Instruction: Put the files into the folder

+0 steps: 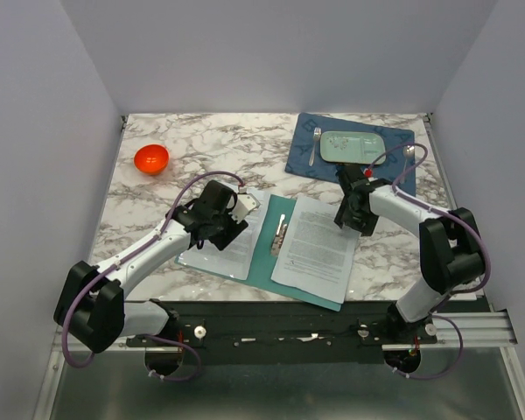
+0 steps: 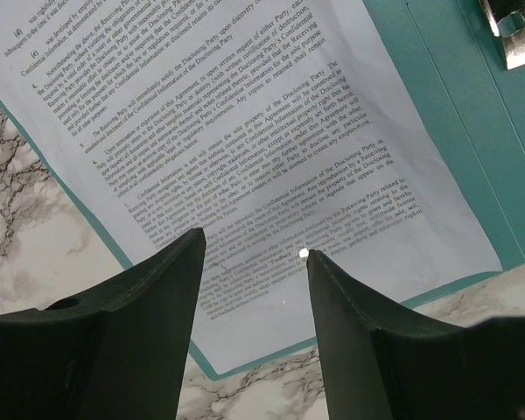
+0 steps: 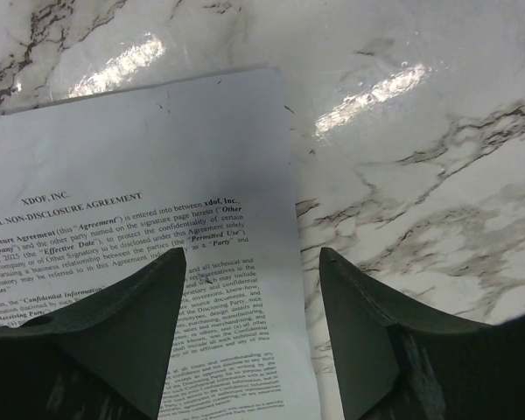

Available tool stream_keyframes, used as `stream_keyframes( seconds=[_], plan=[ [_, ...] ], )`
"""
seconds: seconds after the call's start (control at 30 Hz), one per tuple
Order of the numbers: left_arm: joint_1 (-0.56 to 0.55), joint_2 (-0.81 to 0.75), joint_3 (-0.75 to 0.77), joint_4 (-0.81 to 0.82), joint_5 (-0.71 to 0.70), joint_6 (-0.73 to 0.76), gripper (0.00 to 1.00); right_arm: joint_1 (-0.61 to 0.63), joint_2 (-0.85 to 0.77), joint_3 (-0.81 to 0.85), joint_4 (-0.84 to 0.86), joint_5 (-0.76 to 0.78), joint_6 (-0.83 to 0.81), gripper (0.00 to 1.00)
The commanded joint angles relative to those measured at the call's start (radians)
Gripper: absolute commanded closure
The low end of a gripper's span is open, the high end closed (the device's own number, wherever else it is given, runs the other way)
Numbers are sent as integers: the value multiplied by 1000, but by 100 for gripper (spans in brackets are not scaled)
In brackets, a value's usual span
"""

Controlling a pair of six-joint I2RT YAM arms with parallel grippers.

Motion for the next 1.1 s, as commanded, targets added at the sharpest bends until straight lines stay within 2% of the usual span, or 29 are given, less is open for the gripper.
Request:
stream_keyframes(
  seconds=[0.0, 0.17, 0.4, 1.07],
  plan=[
    [-7, -18, -8, -1, -11, 2, 36, -2, -6, -55, 76, -71, 23, 29],
    [-5, -19, 1, -4, -11, 5, 36, 2, -17, -97, 133, -128, 42, 30],
    [-7, -10, 0, -7, -11, 6, 36, 37, -39, -118, 156, -132, 33, 32],
    [-7, 12, -5, 0, -11, -4, 36, 146, -98, -92, 94, -117, 50, 33]
  ],
)
